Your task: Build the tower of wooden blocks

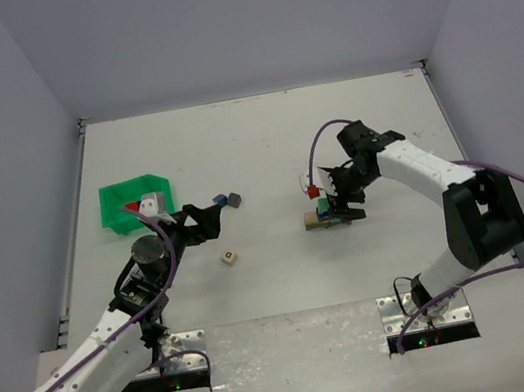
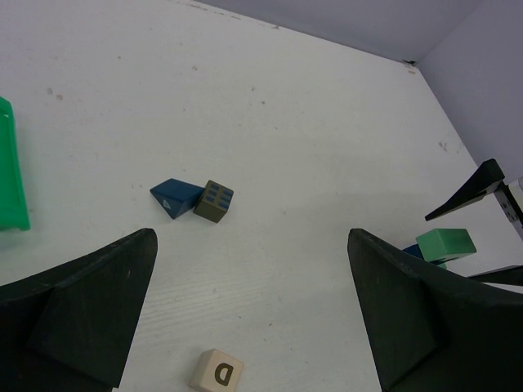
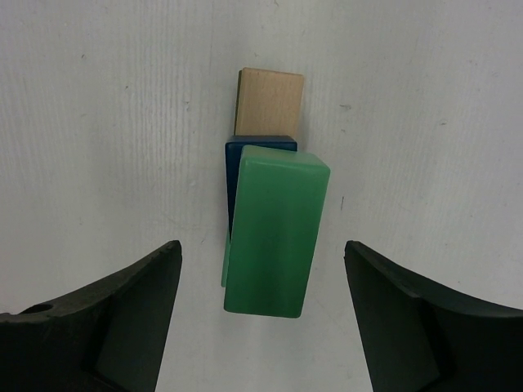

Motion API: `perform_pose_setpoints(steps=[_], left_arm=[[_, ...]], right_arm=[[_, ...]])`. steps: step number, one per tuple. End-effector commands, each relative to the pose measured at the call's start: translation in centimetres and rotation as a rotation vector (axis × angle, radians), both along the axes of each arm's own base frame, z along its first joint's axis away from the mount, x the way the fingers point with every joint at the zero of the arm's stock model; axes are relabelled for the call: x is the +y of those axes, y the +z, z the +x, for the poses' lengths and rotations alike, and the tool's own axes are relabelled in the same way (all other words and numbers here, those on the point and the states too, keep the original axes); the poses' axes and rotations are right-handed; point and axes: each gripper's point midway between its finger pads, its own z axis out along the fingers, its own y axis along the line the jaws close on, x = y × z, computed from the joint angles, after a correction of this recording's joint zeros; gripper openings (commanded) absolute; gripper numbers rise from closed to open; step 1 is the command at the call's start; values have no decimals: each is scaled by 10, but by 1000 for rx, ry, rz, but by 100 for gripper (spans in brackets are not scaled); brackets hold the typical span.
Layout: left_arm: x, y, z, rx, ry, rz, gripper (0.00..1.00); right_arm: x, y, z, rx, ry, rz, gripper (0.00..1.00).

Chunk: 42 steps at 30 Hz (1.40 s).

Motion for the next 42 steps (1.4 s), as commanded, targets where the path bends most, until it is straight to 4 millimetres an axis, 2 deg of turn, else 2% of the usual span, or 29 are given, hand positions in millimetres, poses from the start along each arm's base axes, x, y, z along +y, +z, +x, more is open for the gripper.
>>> perform_pose_setpoints(steps=[1,10,14,17,29,33,42], left_arm=[[-4,31,4,-79,-12,-26,100],[-4,29,4,-74,-10,-23,100],[-4,29,5,-74,-12,-21,100],[-4,29,5,-75,-13,-19,100],[-6,29,5,-78,-20,-18,100],[-5,31,5,-83,-18,-19,100],[-6,30,6,-81,-20,-15,100]], right_arm=[[5,-1,2,-16,16,20,79],[5,-5,6,-29,18,2,75],[5,-6,8,-28,14,1,71],[5,-6,9,-28,12,-3,64],[4,-6,8,-24,11,-8,56],[4,-6,7,-21,13,-8,49],[4,-5,5,-16,18,-7,44]])
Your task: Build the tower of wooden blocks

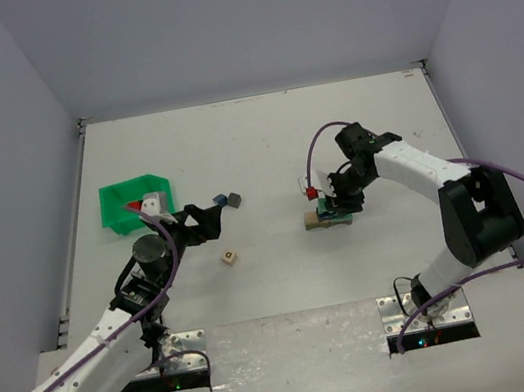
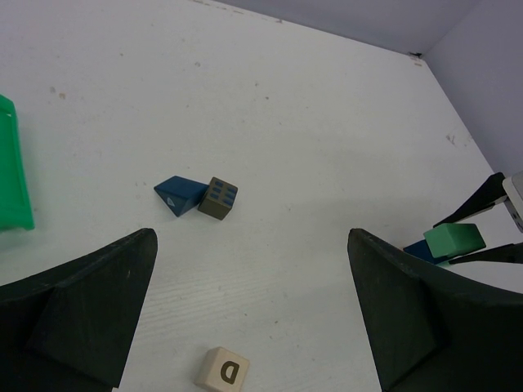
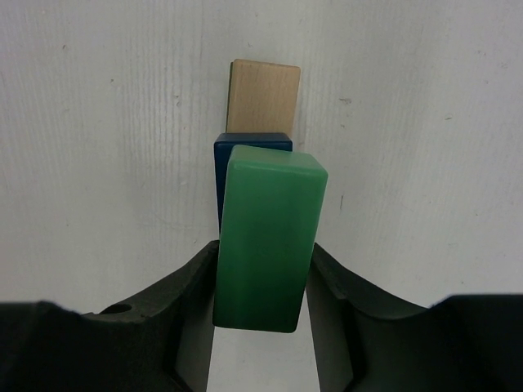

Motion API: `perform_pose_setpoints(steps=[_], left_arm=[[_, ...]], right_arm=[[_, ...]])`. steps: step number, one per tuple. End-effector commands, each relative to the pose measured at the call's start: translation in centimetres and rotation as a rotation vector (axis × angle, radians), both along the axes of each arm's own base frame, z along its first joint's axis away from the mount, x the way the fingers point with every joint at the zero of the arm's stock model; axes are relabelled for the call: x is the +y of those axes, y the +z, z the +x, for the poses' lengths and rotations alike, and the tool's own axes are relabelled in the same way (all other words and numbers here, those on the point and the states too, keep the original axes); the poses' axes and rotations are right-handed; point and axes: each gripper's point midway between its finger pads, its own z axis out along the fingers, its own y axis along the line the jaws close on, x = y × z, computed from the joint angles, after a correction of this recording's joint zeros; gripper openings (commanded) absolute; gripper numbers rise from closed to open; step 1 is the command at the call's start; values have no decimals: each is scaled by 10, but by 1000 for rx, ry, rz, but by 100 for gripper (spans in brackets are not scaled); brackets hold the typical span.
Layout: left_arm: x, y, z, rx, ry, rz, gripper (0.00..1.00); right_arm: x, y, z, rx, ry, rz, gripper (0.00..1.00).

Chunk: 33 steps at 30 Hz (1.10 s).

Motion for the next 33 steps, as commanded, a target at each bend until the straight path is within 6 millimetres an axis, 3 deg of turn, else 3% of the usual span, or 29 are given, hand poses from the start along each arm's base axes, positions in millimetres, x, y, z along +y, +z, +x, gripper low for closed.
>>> perform_pose_setpoints(steps=[1,28,33], left_arm=[[-6,34,5,-86,-16,-36,100],[-4,35,5,-86,-7,-40,100],[-4,35,5,-86,-5,-42,100]], right_arm=[[5,5,1,-11,21,19,43],[7,9,-4,4,24,29,42],[7,10,-2,1,16,32,54]])
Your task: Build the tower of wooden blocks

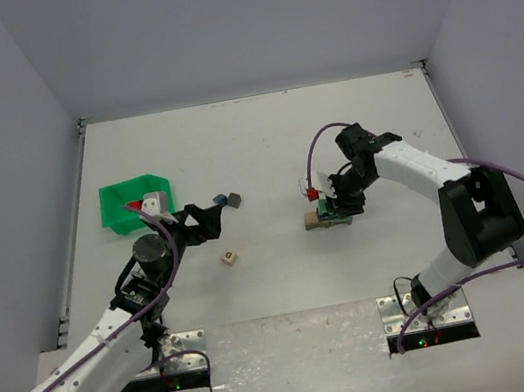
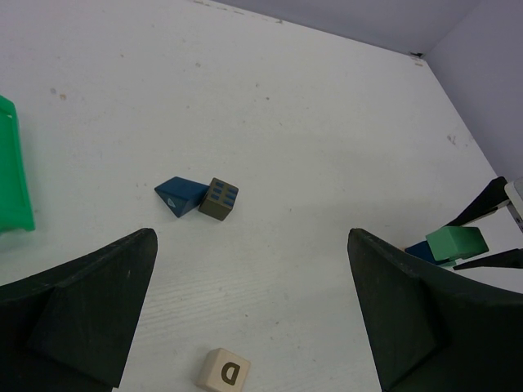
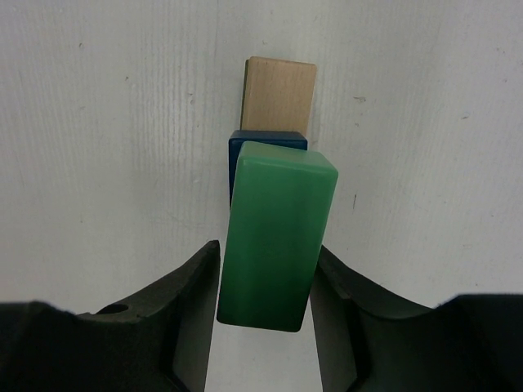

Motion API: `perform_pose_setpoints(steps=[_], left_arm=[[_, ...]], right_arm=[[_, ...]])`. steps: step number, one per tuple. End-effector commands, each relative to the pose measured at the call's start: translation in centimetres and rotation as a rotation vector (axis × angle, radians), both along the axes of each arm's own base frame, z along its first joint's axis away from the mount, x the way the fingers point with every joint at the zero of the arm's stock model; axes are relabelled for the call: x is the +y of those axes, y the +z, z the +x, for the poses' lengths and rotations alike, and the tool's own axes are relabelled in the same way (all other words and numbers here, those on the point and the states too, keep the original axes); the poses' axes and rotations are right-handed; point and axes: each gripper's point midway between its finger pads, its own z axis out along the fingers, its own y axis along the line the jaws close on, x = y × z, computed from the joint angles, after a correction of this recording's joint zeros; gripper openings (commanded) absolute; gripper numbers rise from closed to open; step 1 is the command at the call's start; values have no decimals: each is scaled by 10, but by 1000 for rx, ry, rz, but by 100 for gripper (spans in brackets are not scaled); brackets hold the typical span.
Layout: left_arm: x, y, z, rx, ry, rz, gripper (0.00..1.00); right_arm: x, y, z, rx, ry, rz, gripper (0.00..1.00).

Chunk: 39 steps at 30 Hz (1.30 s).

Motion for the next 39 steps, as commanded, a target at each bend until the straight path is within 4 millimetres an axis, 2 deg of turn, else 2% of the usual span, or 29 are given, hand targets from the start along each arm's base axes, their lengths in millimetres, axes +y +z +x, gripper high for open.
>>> perform_pose_setpoints(steps=[1,3,6,8,16,22,24,26,27,29,31,34,37,39], left_arm=[[-4,36,4,-85,-5,-45,100],[-3,35,4,-84,-3,-46,100],[-3,36,3,-82,-4,-48,100],[-4,36,3,-82,-7,-48,100],[-10,46,-2,-87,-54,-41,100],[-7,38,0,0,-20,-41,100],[-9,36,1,39,-24,-36,100],[-10,32,0,67,-27,-32,100],[-11,32,1,79,-30,-26,100],[-8,29,1,101,-7,-26,100],[0,21,2,141,48,-22,100],[13,10,4,194,132,-18,100],[23,-5,3,251,204,-17,100],[28,-11,4,271,240,-11,100]], right_arm=[[8,11,5,-26,12,35,61],[9,13,5,-29,8,39,76],[11,17,5,-34,12,51,92],[12,20,5,-39,15,59,99],[20,47,13,-94,10,112,99],[30,97,15,-186,35,193,99],[38,125,13,-230,47,259,99],[45,139,8,-234,60,312,99],[49,153,5,-253,74,350,99],[54,170,7,-291,67,389,99],[65,207,20,-354,-18,502,99],[71,236,34,-364,-137,591,99],[75,260,52,-247,-398,682,99],[70,264,67,-164,-636,727,99]])
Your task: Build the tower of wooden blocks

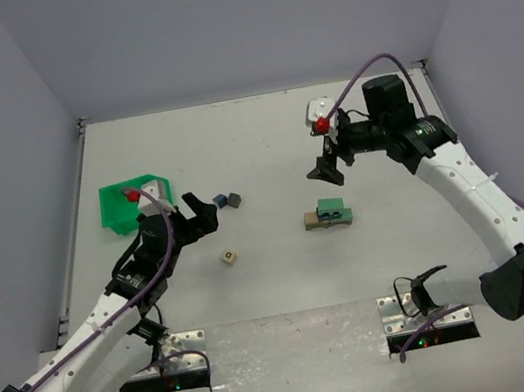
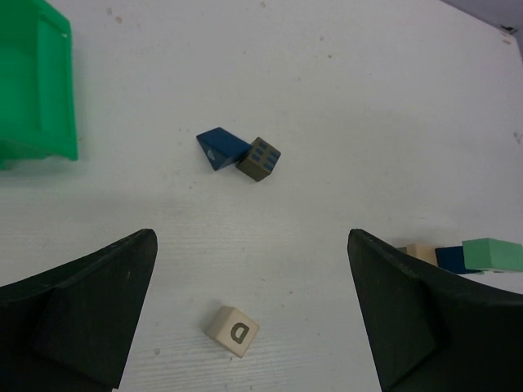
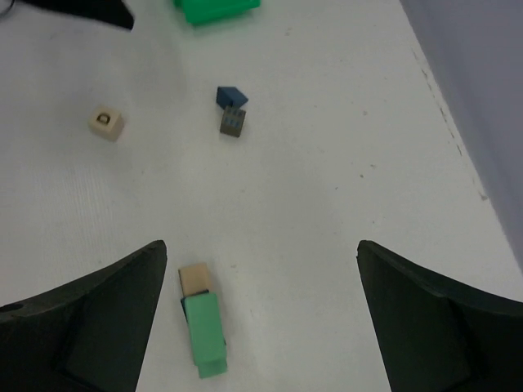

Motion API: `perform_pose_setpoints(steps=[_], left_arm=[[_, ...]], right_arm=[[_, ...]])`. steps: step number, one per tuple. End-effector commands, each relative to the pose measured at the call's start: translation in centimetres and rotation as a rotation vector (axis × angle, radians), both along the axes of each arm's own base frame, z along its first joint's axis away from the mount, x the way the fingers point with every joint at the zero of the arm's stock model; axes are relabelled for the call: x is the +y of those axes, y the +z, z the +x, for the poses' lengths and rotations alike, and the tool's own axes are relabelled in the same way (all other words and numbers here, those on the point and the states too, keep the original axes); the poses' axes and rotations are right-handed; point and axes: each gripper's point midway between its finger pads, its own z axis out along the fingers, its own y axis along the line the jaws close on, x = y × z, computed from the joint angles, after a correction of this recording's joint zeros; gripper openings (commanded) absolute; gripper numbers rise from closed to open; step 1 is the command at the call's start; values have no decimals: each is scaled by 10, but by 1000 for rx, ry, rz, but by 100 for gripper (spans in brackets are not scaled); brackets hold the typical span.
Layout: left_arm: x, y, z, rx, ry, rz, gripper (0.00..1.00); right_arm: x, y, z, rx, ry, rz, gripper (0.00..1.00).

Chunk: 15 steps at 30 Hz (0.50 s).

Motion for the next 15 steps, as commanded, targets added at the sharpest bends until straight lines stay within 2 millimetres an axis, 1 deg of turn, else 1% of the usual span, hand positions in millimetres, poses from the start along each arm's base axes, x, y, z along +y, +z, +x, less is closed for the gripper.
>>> perform_pose_setpoints(steps=[1,2,4,5,6,7,9,12,13,15], left_arm=[[19,2,5,27,153,-15,100],[20,3,7,24,167,-17,100],[21,5,8,19,177,-18,100],[21,7,9,16,179,-22,100],[20,9,10,15,179,-29,100],[19,8,10,15,178,-36,100],[17,6,10,14,171,-49,100],[17,4,9,16,175,-56,100],[17,4,9,15,176,-60,100],[18,4,7,10,176,-69,100]], right_arm=[[3,41,34,268,-429,326,99],[-9,36,43,261,-539,333,99],[-27,22,47,302,-704,349,99],[-42,10,47,309,-800,330,99],[-61,-5,45,309,-913,302,99],[-70,-19,39,331,-969,280,99],[-97,-48,29,360,-1089,225,99],[-128,-87,11,421,-1210,174,99],[-137,-96,6,438,-1250,174,99],[-150,-112,-2,474,-1301,176,99]])
